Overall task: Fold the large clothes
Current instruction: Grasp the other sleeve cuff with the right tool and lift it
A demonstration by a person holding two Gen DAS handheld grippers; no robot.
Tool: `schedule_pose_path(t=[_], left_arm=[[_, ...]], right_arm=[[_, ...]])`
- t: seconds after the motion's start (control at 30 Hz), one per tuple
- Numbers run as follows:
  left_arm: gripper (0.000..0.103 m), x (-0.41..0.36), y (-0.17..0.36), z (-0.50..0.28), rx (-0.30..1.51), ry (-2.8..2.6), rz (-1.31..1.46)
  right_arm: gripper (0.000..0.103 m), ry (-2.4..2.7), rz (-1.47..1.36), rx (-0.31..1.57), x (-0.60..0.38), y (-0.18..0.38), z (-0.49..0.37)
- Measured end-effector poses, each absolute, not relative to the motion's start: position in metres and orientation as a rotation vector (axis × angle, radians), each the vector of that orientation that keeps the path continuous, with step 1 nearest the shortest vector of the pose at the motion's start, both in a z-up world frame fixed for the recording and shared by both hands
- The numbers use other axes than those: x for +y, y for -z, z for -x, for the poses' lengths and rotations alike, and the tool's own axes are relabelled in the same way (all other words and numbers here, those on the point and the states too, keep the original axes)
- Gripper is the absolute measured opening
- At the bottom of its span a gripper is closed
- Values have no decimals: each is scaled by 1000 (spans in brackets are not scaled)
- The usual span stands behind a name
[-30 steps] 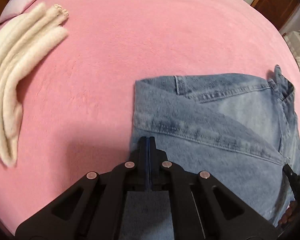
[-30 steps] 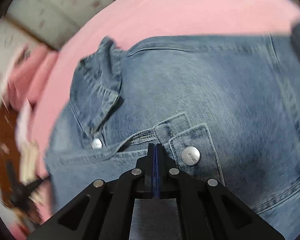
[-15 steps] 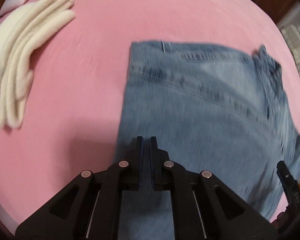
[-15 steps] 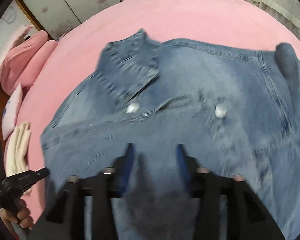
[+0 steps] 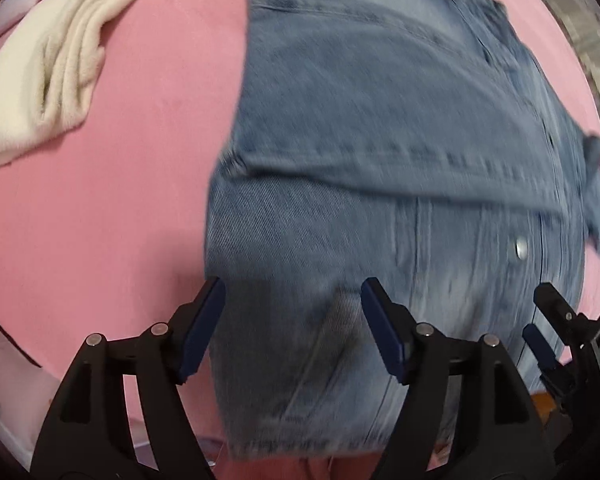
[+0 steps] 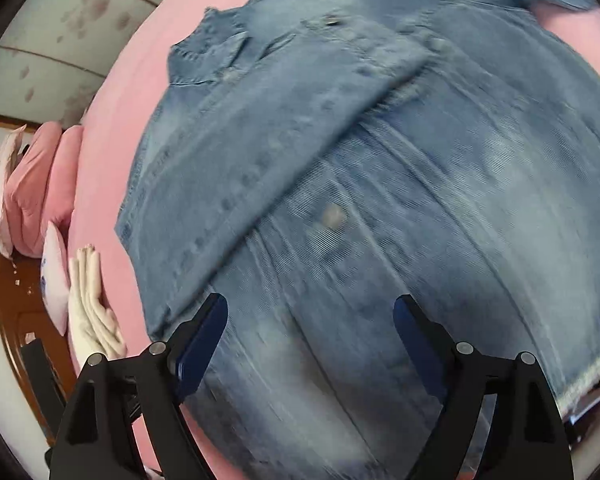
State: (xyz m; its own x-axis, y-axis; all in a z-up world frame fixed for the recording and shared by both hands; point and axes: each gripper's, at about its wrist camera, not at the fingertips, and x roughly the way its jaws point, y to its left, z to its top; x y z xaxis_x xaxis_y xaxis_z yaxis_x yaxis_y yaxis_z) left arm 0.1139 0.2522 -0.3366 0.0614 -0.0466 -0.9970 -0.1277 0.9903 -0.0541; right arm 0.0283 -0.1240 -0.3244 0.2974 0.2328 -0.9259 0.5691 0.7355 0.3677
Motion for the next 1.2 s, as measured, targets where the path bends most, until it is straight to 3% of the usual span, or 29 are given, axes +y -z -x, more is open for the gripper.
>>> schedule_pose_path(t=[0.3,0.63,1.2], left_arm=[[69,169,320,-89,1510,103,-47],[69,40,304,-101,1509,191,-166],[69,-171,287,-110,1437,204,-181]], right_arm=[[87,351,-811,1278,-148,326,47],[87,423,-927,1164,-218,328,75],[87,432,-932,1017,-452,283,73]])
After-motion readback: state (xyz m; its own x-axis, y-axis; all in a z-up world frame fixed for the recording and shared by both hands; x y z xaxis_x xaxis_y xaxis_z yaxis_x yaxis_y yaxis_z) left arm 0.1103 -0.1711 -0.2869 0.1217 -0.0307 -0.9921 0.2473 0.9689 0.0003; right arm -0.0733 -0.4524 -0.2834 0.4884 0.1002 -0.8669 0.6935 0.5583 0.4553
